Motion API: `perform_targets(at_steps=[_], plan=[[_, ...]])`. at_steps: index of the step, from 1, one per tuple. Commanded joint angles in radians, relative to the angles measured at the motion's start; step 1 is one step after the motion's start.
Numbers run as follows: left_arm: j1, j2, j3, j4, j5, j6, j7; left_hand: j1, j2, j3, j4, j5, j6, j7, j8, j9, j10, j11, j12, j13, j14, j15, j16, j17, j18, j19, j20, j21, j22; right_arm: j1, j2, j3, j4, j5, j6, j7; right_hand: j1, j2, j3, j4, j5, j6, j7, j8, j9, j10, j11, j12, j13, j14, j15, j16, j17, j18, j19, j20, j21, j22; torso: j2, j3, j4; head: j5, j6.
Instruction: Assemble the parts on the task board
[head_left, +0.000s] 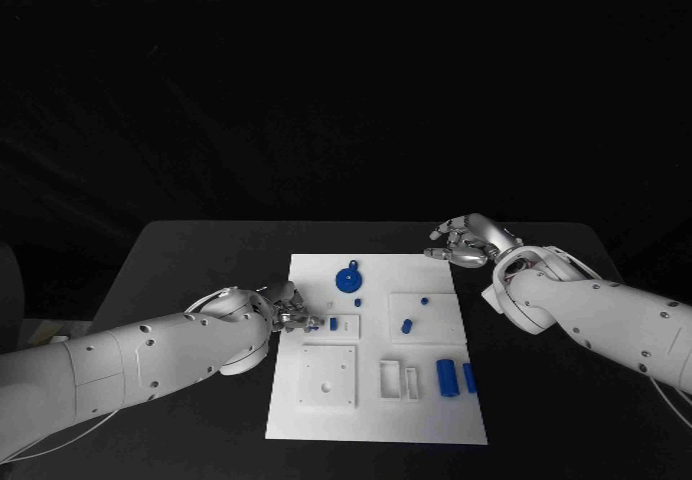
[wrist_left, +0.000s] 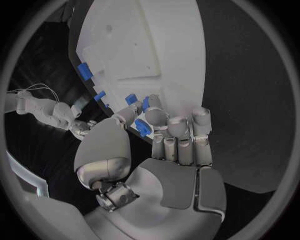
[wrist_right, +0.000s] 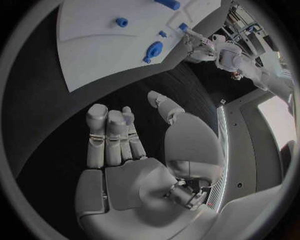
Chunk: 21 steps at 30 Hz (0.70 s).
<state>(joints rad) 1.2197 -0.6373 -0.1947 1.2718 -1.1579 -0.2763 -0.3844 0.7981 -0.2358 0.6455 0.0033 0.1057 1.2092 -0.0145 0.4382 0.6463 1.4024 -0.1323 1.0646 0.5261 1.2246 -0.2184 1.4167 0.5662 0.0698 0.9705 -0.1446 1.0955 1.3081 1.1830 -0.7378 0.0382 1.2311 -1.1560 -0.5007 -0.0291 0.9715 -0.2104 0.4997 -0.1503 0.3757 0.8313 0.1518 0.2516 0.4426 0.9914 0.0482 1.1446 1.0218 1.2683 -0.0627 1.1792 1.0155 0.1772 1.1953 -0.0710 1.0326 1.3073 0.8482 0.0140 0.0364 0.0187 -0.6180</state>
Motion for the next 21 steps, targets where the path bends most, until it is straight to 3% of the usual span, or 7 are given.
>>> perform_targets(at_steps=[1, 4, 8, 12, 17, 21], plan=[[0.0, 0.001, 0.001, 0.003, 0.022, -0.005, 0.008, 0.009, 0.013, -0.004, -0.01, 0.028, -0.011, 0.001, -0.007, -0.002, -0.002, 0.009, 0.006, -0.002, -0.005, -0.001, 0.006, -0.002, 0.007, -0.005, -0.127, 0.007, 0.011, -0.001, 0.001, 0.0, 0.0, -0.003, 0.014, 0.008, -0.009, -0.002, -0.008, -0.001, 0.006, 0.0, 0.008, 0.007, -0.001, -0.006, -0.003, 0.005, -0.001, 0.003, -0.003, -0.005, -0.001, 0.085, -0.002, -0.007, -0.003, 0.016, 0.0, 0.0005, 0.0004, 0.0, 0.001], [0.0, 0.001, 0.003, 0.004, 0.029, -0.008, 0.01, 0.018, 0.036, -0.013, -0.031, 0.07, -0.015, 0.004, -0.01, -0.005, -0.003, 0.01, 0.006, -0.003, -0.005, 0.0, 0.006, -0.002, 0.006, -0.007, -0.126, 0.008, 0.012, -0.001, 0.001, 0.0, 0.0, -0.003, 0.014, 0.008, -0.009, -0.002, -0.008, -0.001, 0.006, 0.0, 0.008, 0.007, -0.001, -0.006, -0.003, 0.005, -0.001, 0.003, -0.003, -0.005, -0.001, 0.085, -0.002, -0.007, -0.003, 0.016, -0.001, 0.0007, 0.0003, 0.001, 0.0], [0.0, 0.001, 0.004, 0.004, 0.031, -0.008, 0.013, 0.031, 0.104, -0.033, -0.098, 0.14, -0.02, 0.007, -0.014, -0.009, -0.004, 0.013, 0.007, -0.006, -0.007, 0.002, 0.005, -0.004, 0.005, -0.013, -0.125, 0.009, 0.012, -0.001, 0.0, 0.0, 0.0, -0.003, 0.015, 0.007, -0.009, -0.002, -0.008, -0.001, 0.006, 0.0, 0.008, 0.007, -0.001, -0.006, -0.003, 0.006, -0.002, 0.003, -0.003, -0.005, -0.001, 0.085, -0.002, -0.007, -0.003, 0.016, 0.0, 0.0009, -0.0001, 0.001, 0.001], [0.0, 0.001, 0.005, 0.004, 0.035, -0.006, 0.013, 0.04, 0.145, -0.032, -0.147, 0.18, -0.02, 0.008, -0.016, -0.013, -0.003, 0.015, 0.007, -0.008, -0.008, 0.004, 0.005, -0.005, 0.004, -0.015, -0.123, 0.009, 0.012, -0.001, 0.0, 0.0, 0.0, -0.003, 0.015, 0.007, -0.009, -0.001, -0.008, -0.001, 0.006, 0.0, 0.008, 0.007, -0.001, -0.005, -0.003, 0.006, -0.002, 0.004, -0.003, -0.005, -0.001, 0.085, -0.002, -0.007, -0.003, 0.016, 0.0, 0.0007, -0.0004, 0.002, 0.001], [0.0, 0.0, 0.007, 0.005, 0.04, -0.002, 0.016, 0.051, 0.188, -0.021, -0.191, 0.216, -0.02, 0.009, -0.017, -0.015, -0.003, 0.016, 0.007, -0.011, -0.008, 0.005, 0.004, -0.006, 0.002, -0.015, -0.123, 0.01, 0.011, -0.001, 0.0, 0.0, -0.001, -0.003, 0.017, 0.007, -0.009, -0.001, -0.008, -0.001, 0.007, 0.0, 0.008, 0.007, -0.001, -0.005, -0.003, 0.006, -0.002, 0.004, -0.003, -0.005, -0.001, 0.085, -0.002, -0.008, -0.003, 0.016, 0.0, 0.0007, -0.0003, 0.002, 0.001], [0.0, -0.002, 0.008, 0.007, 0.048, 0.007, 0.019, 0.059, 0.209, -0.013, -0.211, 0.223, -0.019, 0.009, -0.017, -0.017, -0.003, 0.016, 0.007, -0.012, -0.008, 0.006, 0.005, -0.007, 0.001, -0.014, -0.122, 0.01, 0.011, -0.002, 0.0, 0.0, -0.001, -0.003, 0.018, 0.006, -0.009, -0.001, -0.008, -0.002, 0.007, 0.0, 0.008, 0.007, -0.001, -0.005, -0.003, 0.006, -0.002, 0.004, -0.003, -0.005, -0.001, 0.085, -0.002, -0.008, -0.003, 0.016, 0.0, 0.0003, 0.0001, 0.003, -0.001]])
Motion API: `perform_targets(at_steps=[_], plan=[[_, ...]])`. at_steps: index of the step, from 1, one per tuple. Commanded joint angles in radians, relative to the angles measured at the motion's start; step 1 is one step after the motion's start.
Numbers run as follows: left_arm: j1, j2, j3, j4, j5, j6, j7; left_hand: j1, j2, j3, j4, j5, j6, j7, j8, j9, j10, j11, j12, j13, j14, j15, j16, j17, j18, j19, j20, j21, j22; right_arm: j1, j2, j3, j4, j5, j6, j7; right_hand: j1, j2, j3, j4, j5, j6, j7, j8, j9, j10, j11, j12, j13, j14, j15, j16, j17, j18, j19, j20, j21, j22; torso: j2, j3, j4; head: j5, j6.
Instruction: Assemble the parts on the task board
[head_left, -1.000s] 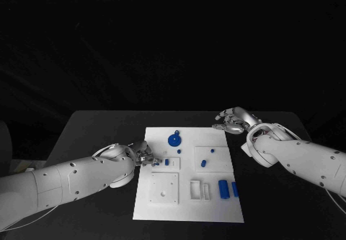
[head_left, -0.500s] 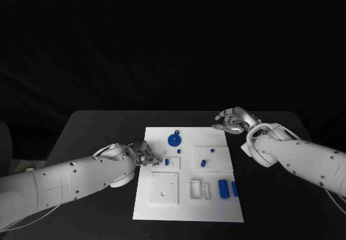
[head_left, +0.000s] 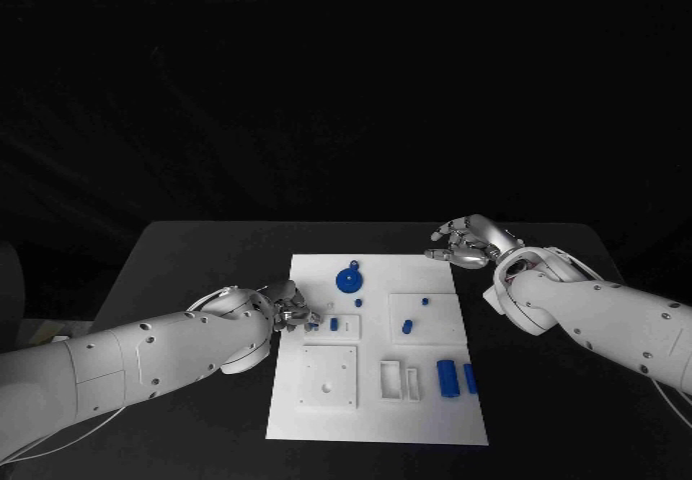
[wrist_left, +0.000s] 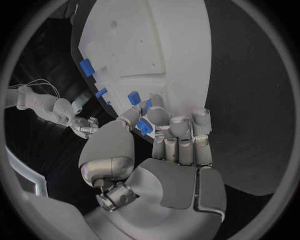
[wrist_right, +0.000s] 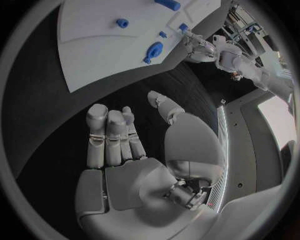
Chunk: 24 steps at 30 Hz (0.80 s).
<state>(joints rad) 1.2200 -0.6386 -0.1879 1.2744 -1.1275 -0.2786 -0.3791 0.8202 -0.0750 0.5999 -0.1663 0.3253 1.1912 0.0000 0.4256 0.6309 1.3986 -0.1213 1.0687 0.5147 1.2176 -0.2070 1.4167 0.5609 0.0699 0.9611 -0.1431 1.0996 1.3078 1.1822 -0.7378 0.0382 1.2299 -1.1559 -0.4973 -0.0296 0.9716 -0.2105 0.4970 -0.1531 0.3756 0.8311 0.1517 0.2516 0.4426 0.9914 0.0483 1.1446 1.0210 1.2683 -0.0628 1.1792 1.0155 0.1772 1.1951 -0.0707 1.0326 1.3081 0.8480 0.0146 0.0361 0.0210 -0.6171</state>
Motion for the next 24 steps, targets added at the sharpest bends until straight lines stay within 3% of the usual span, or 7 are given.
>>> perform_targets(at_steps=[1, 11, 24], plan=[[0.0, -0.001, 0.001, 0.005, 0.018, 0.011, 0.014, 0.037, 0.05, 0.034, -0.044, 0.003, -0.001, -0.005, -0.004, -0.001, 0.001, 0.005, 0.003, -0.001, -0.001, -0.005, 0.005, -0.002, 0.001, -0.005, -0.124, 0.006, 0.011, -0.001, 0.0, 0.0, 0.001, -0.003, 0.015, 0.007, -0.009, -0.001, -0.005, 0.001, 0.007, 0.0, 0.008, 0.007, -0.001, -0.005, -0.003, 0.006, -0.001, 0.004, -0.003, -0.005, -0.001, 0.085, -0.002, -0.008, -0.003, 0.015, 0.0, -0.0002, 0.0005, 0.0, -0.002], [0.0, -0.007, 0.013, 0.015, 0.02, 0.042, 0.013, 0.045, 0.064, 0.042, -0.064, -0.016, -0.001, -0.006, -0.003, 0.0, 0.0, 0.005, 0.002, -0.004, -0.001, -0.005, 0.004, -0.003, -0.001, -0.003, -0.123, 0.006, 0.01, -0.001, 0.0, 0.0, 0.001, -0.003, 0.017, 0.006, -0.009, -0.001, -0.006, 0.001, 0.007, 0.0, 0.008, 0.007, -0.001, -0.005, -0.003, 0.006, -0.002, 0.004, -0.003, -0.005, -0.001, 0.085, -0.001, -0.008, -0.004, 0.015, 0.0, -0.0002, 0.0008, 0.002, -0.003], [0.002, -0.005, 0.018, 0.013, -0.026, 0.106, 0.006, 0.084, 0.044, 0.055, -0.071, -0.052, -0.004, -0.007, -0.001, 0.005, 0.0, 0.003, 0.0, -0.007, 0.0, -0.005, 0.003, -0.005, -0.001, 0.0, -0.124, 0.005, 0.008, -0.001, 0.001, 0.0, 0.001, -0.003, 0.018, 0.007, -0.01, -0.001, -0.006, 0.001, 0.007, 0.001, 0.008, 0.007, -0.001, -0.005, -0.003, 0.007, -0.002, 0.004, -0.003, -0.005, -0.001, 0.085, -0.001, -0.008, -0.004, 0.015, 0.001, 0.0007, -0.0008, 0.005, -0.003]])
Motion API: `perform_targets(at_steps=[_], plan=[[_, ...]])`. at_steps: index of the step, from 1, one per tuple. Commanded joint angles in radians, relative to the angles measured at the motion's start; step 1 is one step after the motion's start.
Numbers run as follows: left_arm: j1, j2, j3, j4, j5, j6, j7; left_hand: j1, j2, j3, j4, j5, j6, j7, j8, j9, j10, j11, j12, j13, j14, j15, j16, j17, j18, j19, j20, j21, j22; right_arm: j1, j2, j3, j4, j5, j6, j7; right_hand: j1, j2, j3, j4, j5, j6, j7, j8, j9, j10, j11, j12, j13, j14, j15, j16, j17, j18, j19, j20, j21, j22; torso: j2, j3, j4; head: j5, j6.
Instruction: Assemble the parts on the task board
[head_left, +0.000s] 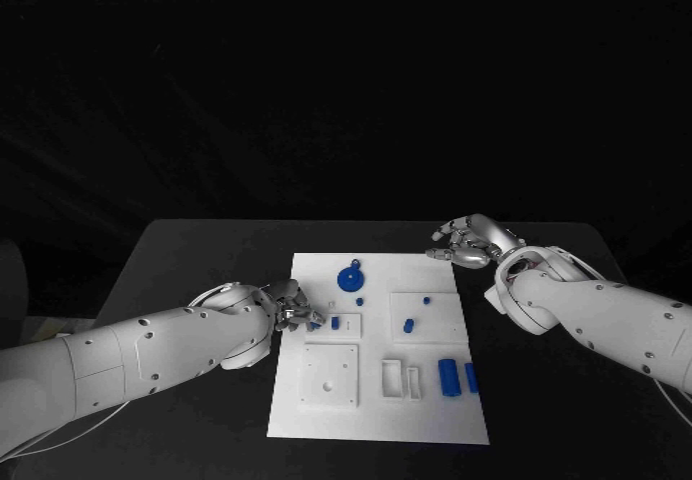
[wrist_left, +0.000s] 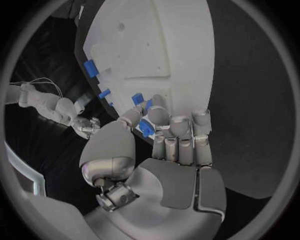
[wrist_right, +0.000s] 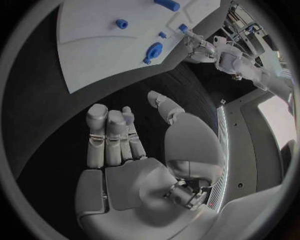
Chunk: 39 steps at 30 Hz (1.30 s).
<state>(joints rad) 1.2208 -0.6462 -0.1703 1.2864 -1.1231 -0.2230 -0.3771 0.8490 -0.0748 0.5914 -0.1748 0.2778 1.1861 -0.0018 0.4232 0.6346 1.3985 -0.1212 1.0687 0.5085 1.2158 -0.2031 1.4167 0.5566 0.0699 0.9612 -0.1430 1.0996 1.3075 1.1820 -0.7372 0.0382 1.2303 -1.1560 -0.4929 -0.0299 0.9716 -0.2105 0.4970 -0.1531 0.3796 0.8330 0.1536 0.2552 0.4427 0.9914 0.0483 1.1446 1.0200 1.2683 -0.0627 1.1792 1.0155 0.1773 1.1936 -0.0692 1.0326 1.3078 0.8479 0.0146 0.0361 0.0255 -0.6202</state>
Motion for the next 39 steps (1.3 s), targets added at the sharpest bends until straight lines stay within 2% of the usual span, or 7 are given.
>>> perform_targets(at_steps=[1, 3, 8, 19, 28, 33, 39], plan=[[0.002, 0.003, 0.001, 0.0, -0.039, 0.058, 0.002, 0.058, 0.043, 0.064, -0.062, -0.007, 0.0, -0.005, 0.002, 0.002, 0.0, 0.003, 0.0, -0.001, 0.002, -0.008, 0.003, -0.001, -0.001, 0.0, -0.124, 0.005, 0.008, -0.001, 0.0, 0.0, 0.001, -0.003, 0.013, 0.007, -0.01, -0.001, -0.006, 0.001, 0.003, -0.001, 0.006, 0.004, -0.002, -0.005, -0.003, 0.007, -0.001, 0.004, -0.003, -0.005, -0.001, 0.085, 0.0, -0.009, -0.004, 0.015, 0.001, 0.0005, -0.0006, 0.0, 0.0], [0.002, 0.003, 0.001, -0.001, -0.057, 0.065, -0.001, 0.063, 0.04, 0.064, -0.062, -0.014, 0.0, -0.005, 0.002, 0.002, 0.0, 0.003, 0.0, -0.002, 0.002, -0.008, 0.003, -0.002, -0.002, 0.0, -0.124, 0.005, 0.008, -0.001, 0.0, 0.0, 0.001, -0.003, 0.014, 0.007, -0.011, -0.001, -0.006, 0.001, 0.003, -0.001, 0.006, 0.004, -0.002, -0.005, -0.003, 0.007, -0.001, 0.004, -0.003, -0.005, -0.001, 0.085, 0.0, -0.009, -0.004, 0.015, 0.001, 0.0006, -0.0008, 0.0, -0.001], [0.005, 0.008, 0.001, -0.006, -0.098, 0.071, -0.009, 0.081, 0.033, 0.063, -0.055, -0.08, -0.003, -0.004, 0.001, 0.005, -0.001, 0.004, -0.002, -0.004, 0.001, -0.007, 0.002, -0.003, -0.003, -0.001, -0.124, 0.003, 0.008, -0.001, 0.001, 0.0, 0.001, -0.003, 0.016, 0.006, -0.011, -0.001, -0.007, 0.001, 0.003, -0.001, 0.006, 0.004, -0.002, -0.005, -0.003, 0.007, -0.002, 0.004, -0.003, -0.005, -0.001, 0.085, 0.0, -0.009, -0.004, 0.015, 0.001, 0.0005, -0.0005, -0.001, -0.002], [0.011, 0.018, 0.002, -0.021, -0.119, 0.085, -0.018, 0.086, 0.032, 0.063, -0.05, -0.09, -0.004, -0.004, 0.001, 0.005, -0.001, 0.004, -0.003, -0.005, 0.001, -0.007, 0.001, -0.004, -0.003, -0.001, -0.124, 0.003, 0.007, -0.001, 0.002, 0.0, 0.0, -0.003, 0.015, 0.007, -0.012, -0.001, -0.007, 0.001, 0.004, -0.001, 0.006, 0.004, -0.002, -0.005, -0.003, 0.007, -0.002, 0.004, -0.003, -0.005, -0.001, 0.085, 0.0, -0.009, -0.004, 0.015, 0.0, 0.0001, -0.0004, -0.002, -0.002], [0.019, 0.031, 0.002, -0.03, -0.119, 0.18, -0.026, 0.09, 0.03, 0.061, -0.05, -0.101, -0.004, -0.004, 0.001, 0.006, -0.001, 0.004, -0.004, -0.006, 0.001, -0.007, 0.001, -0.005, -0.003, -0.001, -0.124, 0.002, 0.007, -0.001, 0.003, 0.0, -0.001, -0.003, 0.016, 0.007, -0.012, -0.001, -0.007, 0.001, 0.004, -0.001, 0.006, 0.004, -0.002, -0.005, -0.003, 0.007, -0.002, 0.005, -0.003, -0.005, -0.001, 0.085, 0.001, -0.009, -0.004, 0.016, 0.001, 0.0004, -0.0015, -0.003, -0.003], [0.02, 0.036, 0.002, -0.035, -0.119, 0.201, -0.031, 0.094, 0.031, 0.057, -0.047, -0.129, -0.007, -0.003, 0.0, 0.007, -0.001, 0.005, -0.005, -0.007, -0.001, -0.005, 0.0, -0.006, -0.004, -0.004, -0.123, 0.001, 0.008, -0.001, 0.004, 0.0, -0.001, -0.003, 0.016, 0.007, -0.012, -0.001, -0.008, 0.001, 0.004, -0.001, 0.006, 0.004, -0.002, -0.005, -0.003, 0.007, -0.002, 0.005, -0.003, -0.005, -0.001, 0.085, 0.001, -0.009, -0.004, 0.016, 0.001, 0.0001, -0.0002, -0.006, -0.004], [0.021, 0.036, 0.002, -0.038, -0.122, 0.215, -0.032, 0.101, 0.031, 0.058, -0.05, -0.133, -0.007, -0.004, -0.001, 0.008, -0.002, 0.004, -0.005, -0.007, -0.001, -0.005, 0.0, -0.006, -0.004, -0.006, -0.123, 0.001, 0.008, -0.001, 0.004, 0.0, -0.001, -0.003, 0.016, 0.008, -0.012, 0.0, -0.008, 0.001, 0.004, -0.001, 0.006, 0.004, -0.002, -0.005, -0.003, 0.008, -0.003, 0.005, -0.003, -0.005, -0.001, 0.085, 0.001, -0.009, -0.004, 0.016, 0.0, 0.0002, 0.0008, -0.007, -0.005]])
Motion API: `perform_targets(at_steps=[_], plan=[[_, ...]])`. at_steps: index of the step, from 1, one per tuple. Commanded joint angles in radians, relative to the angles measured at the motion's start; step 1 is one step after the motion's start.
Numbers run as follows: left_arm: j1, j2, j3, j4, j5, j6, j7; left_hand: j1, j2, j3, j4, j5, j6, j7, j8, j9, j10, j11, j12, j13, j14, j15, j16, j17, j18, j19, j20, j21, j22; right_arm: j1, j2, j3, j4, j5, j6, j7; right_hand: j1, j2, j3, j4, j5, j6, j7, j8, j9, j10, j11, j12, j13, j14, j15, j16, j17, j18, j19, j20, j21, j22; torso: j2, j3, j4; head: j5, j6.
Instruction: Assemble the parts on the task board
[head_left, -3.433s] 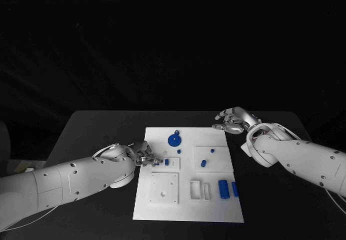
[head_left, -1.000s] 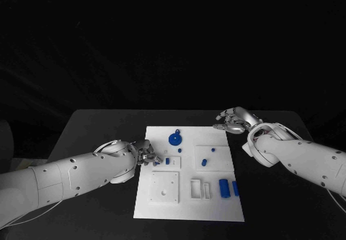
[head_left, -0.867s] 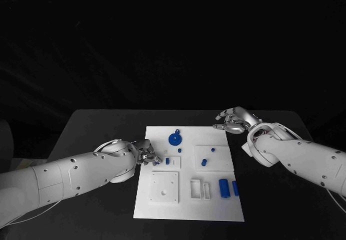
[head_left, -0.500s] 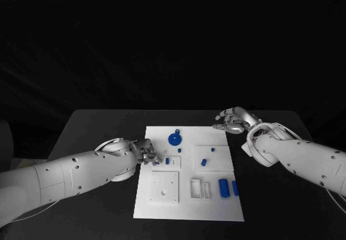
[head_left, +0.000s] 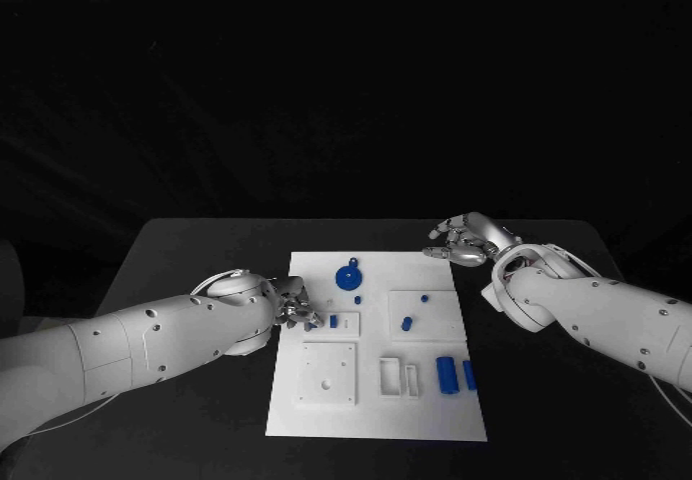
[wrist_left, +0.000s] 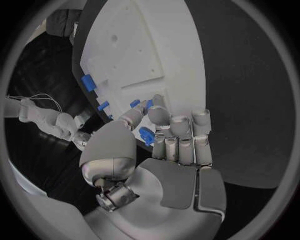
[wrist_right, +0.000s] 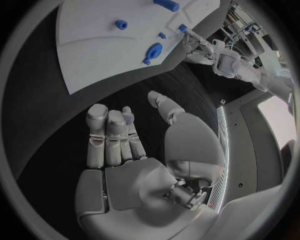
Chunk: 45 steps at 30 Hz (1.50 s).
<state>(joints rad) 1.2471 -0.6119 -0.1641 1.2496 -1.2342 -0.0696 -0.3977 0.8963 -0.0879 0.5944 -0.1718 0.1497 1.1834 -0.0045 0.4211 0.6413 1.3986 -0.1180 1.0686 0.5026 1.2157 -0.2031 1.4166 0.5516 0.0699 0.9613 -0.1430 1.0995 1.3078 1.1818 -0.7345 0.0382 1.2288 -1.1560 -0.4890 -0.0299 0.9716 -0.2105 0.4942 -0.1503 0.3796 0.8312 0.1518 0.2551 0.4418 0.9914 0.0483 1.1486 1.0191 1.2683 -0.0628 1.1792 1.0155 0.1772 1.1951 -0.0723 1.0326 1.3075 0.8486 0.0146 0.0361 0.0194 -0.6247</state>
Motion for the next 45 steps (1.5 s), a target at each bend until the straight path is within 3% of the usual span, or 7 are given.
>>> perform_targets(at_steps=[1, 22, 25, 30, 32, 35, 45], plan=[[-0.005, 0.002, -0.004, -0.002, -0.012, 0.066, -0.011, 0.055, 0.044, 0.055, -0.054, -0.006, -0.005, -0.001, 0.002, 0.002, -0.002, 0.001, -0.005, -0.001, -0.001, -0.005, 0.0, -0.001, -0.004, -0.006, -0.124, 0.001, 0.008, -0.001, 0.001, 0.0, 0.001, -0.003, 0.012, 0.008, -0.012, 0.0, -0.005, -0.002, 0.004, 0.0, 0.007, 0.004, -0.001, -0.005, -0.003, 0.004, -0.002, 0.005, -0.003, -0.005, -0.001, 0.085, -0.001, -0.006, -0.004, 0.016, -0.001, 0.0001, 0.0003, -0.001, 0.0], [-0.001, 0.012, -0.004, -0.02, -0.001, 0.026, 0.001, 0.037, 0.042, 0.045, -0.013, -0.048, -0.016, 0.006, -0.007, 0.002, 0.0, 0.008, -0.005, -0.003, -0.004, -0.004, -0.001, -0.003, -0.007, -0.007, -0.122, -0.002, 0.007, -0.001, 0.0, 0.0, 0.0, -0.003, 0.011, 0.008, -0.013, 0.0, -0.006, -0.002, 0.005, 0.0, 0.007, 0.004, -0.001, -0.005, -0.003, 0.004, -0.003, 0.005, -0.003, -0.005, -0.001, 0.085, 0.0, -0.006, -0.004, 0.016, 0.0, 0.0002, -0.0004, -0.002, 0.003], [0.002, 0.016, -0.004, -0.026, -0.001, 0.031, 0.001, 0.01, 0.007, 0.031, 0.01, -0.068, -0.031, 0.01, -0.021, -0.003, 0.0, 0.013, -0.005, -0.004, -0.005, -0.002, -0.001, -0.003, -0.007, -0.008, -0.123, -0.003, 0.007, -0.001, 0.001, 0.0, 0.001, -0.003, 0.01, 0.008, -0.014, 0.0, -0.006, -0.002, 0.005, 0.0, 0.007, 0.004, -0.001, -0.005, -0.003, 0.004, -0.003, 0.005, -0.003, -0.005, -0.001, 0.085, 0.0, -0.006, -0.004, 0.016, 0.0, 0.0007, -0.0012, -0.001, 0.004], [0.006, 0.027, -0.004, -0.039, 0.002, 0.054, 0.0, 0.009, 0.004, 0.031, 0.012, -0.068, -0.031, 0.011, -0.022, -0.004, 0.0, 0.013, -0.005, -0.004, -0.005, -0.002, -0.001, -0.003, -0.007, -0.008, -0.123, -0.004, 0.007, -0.001, 0.001, 0.0, 0.001, -0.003, 0.011, 0.008, -0.014, 0.0, -0.006, -0.002, 0.005, 0.0, 0.007, 0.004, -0.001, -0.005, -0.003, 0.004, -0.003, 0.005, -0.003, -0.005, -0.001, 0.085, 0.0, -0.006, -0.004, 0.016, -0.001, 0.0005, -0.0003, -0.002, 0.005], [0.007, 0.029, -0.004, -0.042, 0.002, 0.059, -0.001, -0.03, -0.049, 0.022, 0.046, -0.073, -0.039, 0.012, -0.032, -0.008, 0.001, 0.015, -0.005, -0.004, -0.005, 0.0, -0.001, -0.004, -0.007, -0.008, -0.123, -0.006, 0.005, -0.001, 0.001, 0.0, 0.002, -0.003, 0.01, 0.008, -0.014, 0.0, -0.006, -0.002, 0.005, 0.0, 0.007, 0.004, -0.001, -0.005, -0.003, 0.004, -0.003, 0.005, -0.003, -0.005, -0.001, 0.085, 0.0, -0.006, -0.004, 0.016, 0.0, 0.0005, -0.0001, -0.002, 0.005], [0.007, 0.031, -0.004, -0.045, 0.002, 0.059, -0.001, -0.037, -0.091, 0.039, 0.081, -0.079, -0.038, 0.014, -0.04, -0.011, 0.002, 0.015, -0.005, -0.005, -0.004, 0.0, -0.001, -0.004, -0.003, -0.004, -0.127, -0.007, 0.004, -0.001, 0.002, 0.0, 0.002, -0.003, 0.011, 0.008, -0.014, 0.0, -0.006, -0.002, 0.005, 0.0, 0.007, 0.004, -0.001, -0.005, -0.003, 0.004, -0.003, 0.005, -0.003, -0.005, -0.001, 0.085, 0.0, -0.006, -0.004, 0.016, 0.0, 0.0008, -0.0001, -0.003, 0.005], [0.008, 0.031, -0.004, -0.047, 0.002, 0.071, -0.006, -0.04, -0.125, 0.046, 0.115, -0.089, -0.034, 0.014, -0.047, -0.01, 0.003, 0.015, -0.004, -0.005, -0.004, 0.0, 0.0, -0.003, -0.002, -0.002, -0.127, -0.005, 0.005, -0.001, 0.0, 0.0, 0.002, -0.003, 0.011, 0.007, -0.015, 0.0, -0.007, -0.001, 0.005, 0.0, 0.007, 0.004, -0.001, -0.005, -0.003, 0.004, -0.003, 0.005, -0.003, -0.005, -0.001, 0.085, 0.0, -0.006, -0.005, 0.016, 0.0, 0.0003, 0.0002, -0.004, 0.004]])
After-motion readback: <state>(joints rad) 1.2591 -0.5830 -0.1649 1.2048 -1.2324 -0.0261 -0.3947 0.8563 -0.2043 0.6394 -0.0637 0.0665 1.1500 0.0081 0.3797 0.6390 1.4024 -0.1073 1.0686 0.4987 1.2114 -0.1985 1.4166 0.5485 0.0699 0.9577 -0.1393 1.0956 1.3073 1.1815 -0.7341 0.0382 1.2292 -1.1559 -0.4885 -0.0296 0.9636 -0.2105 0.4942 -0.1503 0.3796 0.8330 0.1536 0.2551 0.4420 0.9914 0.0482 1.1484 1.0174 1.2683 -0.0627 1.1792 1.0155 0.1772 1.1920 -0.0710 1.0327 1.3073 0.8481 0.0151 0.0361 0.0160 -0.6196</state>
